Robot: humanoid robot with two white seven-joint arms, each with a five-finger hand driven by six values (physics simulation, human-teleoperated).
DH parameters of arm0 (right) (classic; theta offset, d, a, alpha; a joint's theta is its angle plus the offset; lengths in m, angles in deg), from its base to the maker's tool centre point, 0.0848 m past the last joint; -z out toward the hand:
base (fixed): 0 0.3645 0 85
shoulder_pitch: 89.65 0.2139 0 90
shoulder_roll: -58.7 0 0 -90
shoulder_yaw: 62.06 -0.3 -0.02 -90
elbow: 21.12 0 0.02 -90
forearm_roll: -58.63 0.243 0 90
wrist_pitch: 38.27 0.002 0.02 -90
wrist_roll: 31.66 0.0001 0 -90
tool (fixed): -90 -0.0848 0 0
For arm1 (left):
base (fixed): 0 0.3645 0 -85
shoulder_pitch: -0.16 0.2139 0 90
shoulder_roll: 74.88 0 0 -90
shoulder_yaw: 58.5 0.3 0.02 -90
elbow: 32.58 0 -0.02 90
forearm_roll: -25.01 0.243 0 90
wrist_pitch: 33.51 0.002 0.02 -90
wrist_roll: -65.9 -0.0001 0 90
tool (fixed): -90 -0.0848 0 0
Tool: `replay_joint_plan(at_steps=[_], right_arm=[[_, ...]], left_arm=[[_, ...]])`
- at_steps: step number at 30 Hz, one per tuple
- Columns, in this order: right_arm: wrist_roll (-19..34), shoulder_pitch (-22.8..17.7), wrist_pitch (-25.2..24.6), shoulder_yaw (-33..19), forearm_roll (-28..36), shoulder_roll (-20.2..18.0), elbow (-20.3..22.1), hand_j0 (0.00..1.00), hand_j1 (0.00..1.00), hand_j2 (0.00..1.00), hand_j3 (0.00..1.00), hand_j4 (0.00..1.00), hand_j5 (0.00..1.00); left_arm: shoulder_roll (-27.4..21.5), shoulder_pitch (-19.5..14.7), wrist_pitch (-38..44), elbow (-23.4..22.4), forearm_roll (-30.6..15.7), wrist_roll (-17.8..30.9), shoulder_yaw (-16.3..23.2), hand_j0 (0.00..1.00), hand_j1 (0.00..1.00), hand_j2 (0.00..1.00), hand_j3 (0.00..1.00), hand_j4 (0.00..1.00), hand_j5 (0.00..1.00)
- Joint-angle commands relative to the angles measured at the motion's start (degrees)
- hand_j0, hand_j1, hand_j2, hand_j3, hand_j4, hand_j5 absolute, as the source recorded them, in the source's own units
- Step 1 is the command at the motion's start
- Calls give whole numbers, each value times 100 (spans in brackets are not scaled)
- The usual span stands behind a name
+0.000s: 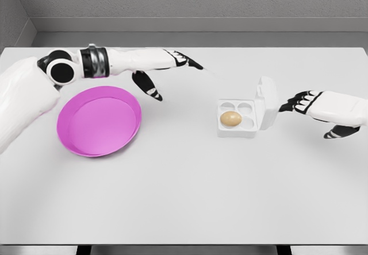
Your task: Pack egg into the box and close the box lid
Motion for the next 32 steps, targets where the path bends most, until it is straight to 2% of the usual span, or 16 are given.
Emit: replay_joint_plan(at_steps=[1, 4, 6, 7, 8, 10, 12, 17, 20, 21, 22, 23, 24, 29, 32], right_arm=[[-2, 0, -16, -8, 67, -16, 234, 100, 100, 100, 100, 100, 100], [-2, 9, -16, -9, 84, -8, 357, 100, 100, 100, 100, 100, 100], [-2, 0, -16, -9, 84, 10, 673, 100, 100, 100, 100, 100, 100], [-2, 9, -16, -8, 84, 80, 735, 100, 100, 100, 100, 100, 100], [-2, 44, -16, -9, 84, 89, 735, 100, 100, 100, 100, 100, 100], [-2, 53, -16, -9, 93, 177, 788, 100, 100, 100, 100, 100, 100], [-2, 61, -16, -9, 119, 194, 797, 100, 100, 100, 100, 100, 100], [-2, 88, -16, 9, 146, 212, 797, 100, 100, 100, 100, 100, 100], [-2, 158, -16, 264, 137, 203, 797, 100, 100, 100, 100, 100, 100], [-2, 167, -16, 168, 146, 230, 744, 100, 100, 100, 100, 100, 100], [-2, 132, -16, -403, 321, 221, 455, 100, 100, 100, 100, 100, 100], [-2, 88, -16, -817, 997, 221, -63, 100, 100, 100, 100, 100, 100], [-2, 97, -16, -817, 1271, 195, -477, 100, 100, 100, 100, 100, 100], [-2, 105, -16, -492, 1218, 177, -223, 100, 100, 100, 100, 100, 100], [-2, 97, -16, -492, 1218, 177, -223, 100, 100, 100, 100, 100, 100]], left_arm=[[-371, 9, 15, 5, -247, -4, -146, 100, 100, 100, 100, 100, 100], [-713, 35, 15, -232, -247, -4, -322, 100, 100, 100, 100, 100, 100], [-1153, 97, 15, -399, -256, -4, -340, 100, 100, 100, 100, 100, 100], [-1320, 114, 15, -627, -256, -12, -340, 100, 100, 100, 100, 100, 100], [-1399, 281, 15, -715, -256, -12, -340, 100, 100, 100, 100, 100, 100], [-1426, 352, 15, -707, -256, -12, -340, 100, 100, 100, 100, 100, 100], [-1663, 360, 15, -742, -256, -12, -358, 100, 100, 100, 100, 100, 100], [-1689, 519, 15, -751, -247, -4, -375, 100, 100, 100, 100, 100, 100], [-1698, 519, 15, -751, -247, -4, -375, 100, 100, 100, 100, 100, 100], [-1698, 519, 15, -751, -247, -4, -375, 100, 100, 100, 100, 100, 100], [-1698, 519, 15, -751, -247, -4, -375, 100, 100, 100, 100, 100, 100], [-1698, 510, 15, -751, -247, -12, -375, 100, 100, 100, 100, 100, 100], [-1698, 510, 15, -751, -247, -12, -375, 100, 100, 100, 100, 100, 100], [-1698, 484, 15, -759, -247, -4, -384, 100, 100, 100, 100, 100, 100], [-1689, 501, 15, -821, -247, -4, -437, 100, 100, 100, 100, 100, 100]])
